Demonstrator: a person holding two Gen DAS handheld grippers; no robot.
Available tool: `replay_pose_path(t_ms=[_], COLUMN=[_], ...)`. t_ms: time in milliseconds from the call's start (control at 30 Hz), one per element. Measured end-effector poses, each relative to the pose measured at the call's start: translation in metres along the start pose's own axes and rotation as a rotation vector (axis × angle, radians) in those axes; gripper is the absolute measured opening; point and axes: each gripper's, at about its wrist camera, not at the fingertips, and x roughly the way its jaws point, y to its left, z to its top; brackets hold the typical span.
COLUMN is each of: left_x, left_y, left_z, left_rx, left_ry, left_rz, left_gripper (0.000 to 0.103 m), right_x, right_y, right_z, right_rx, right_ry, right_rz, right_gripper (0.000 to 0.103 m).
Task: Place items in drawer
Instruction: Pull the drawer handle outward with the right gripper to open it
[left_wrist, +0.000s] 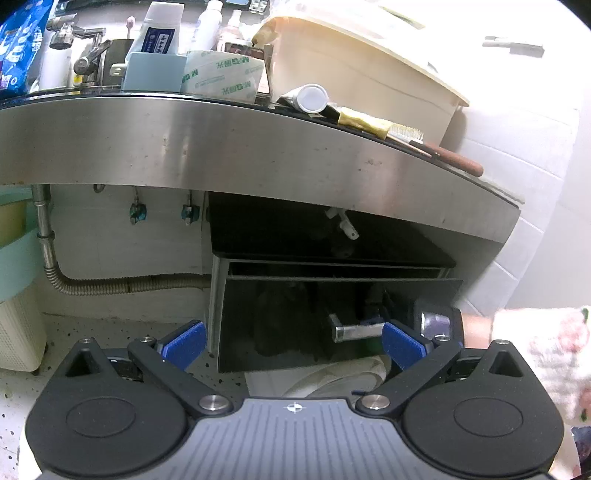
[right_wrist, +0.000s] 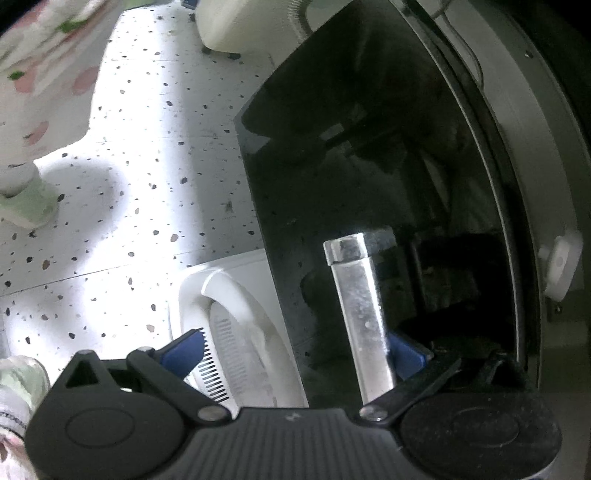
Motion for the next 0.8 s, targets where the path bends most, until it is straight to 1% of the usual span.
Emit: replay_pose_path(t_ms=[67,133,267,467,633,733,800], left_x=[0.0,0.0,-0.004,-0.012,-0.012,-0.013,-0.013], left_y=[0.0,0.0,-0.003,-0.004,-0.002,-0.001,-0.001], left_z=[0.0,-0.001,-0.002,-0.003,-0.004,-0.005,-0.005], left_rx=[0.001,0.001,0.007,0.027,0.016,0.019,0.02], left_ry=[-0.003,-0.002,-0.003,-0.016,-0.011,-0.011,-0.01], left_rz=[-0.002,-0.004,-0.011,-0.01,-0.011,-0.014,-0.019], left_gripper=[0.103,0.103,0.103,0.103,0.103,0.103,0.103], right_x=[-0.011,-0.015,-0.029,-0.045,-0.057,-0.066,-0.075], right_y=[0.007,0.011,0.007,0.012,0.009,0.005,0.0], right_z=[-0.008,-0.009,-0.013,-0.017,-0.021,-0.026,-0.032], right_rx=[-0.027,-0.018,0.092,0.212,0.392,0.503,0.607], right_ry=[0.003,-0.005,-0.034,-0.065,-0.095,-0.102,-0.121], right_rz=[-0.003,0.002,0.048,0.084,0.13,0.139,0.143], right_gripper=[0.103,0.103,0.103,0.103,0.103,0.103,0.103])
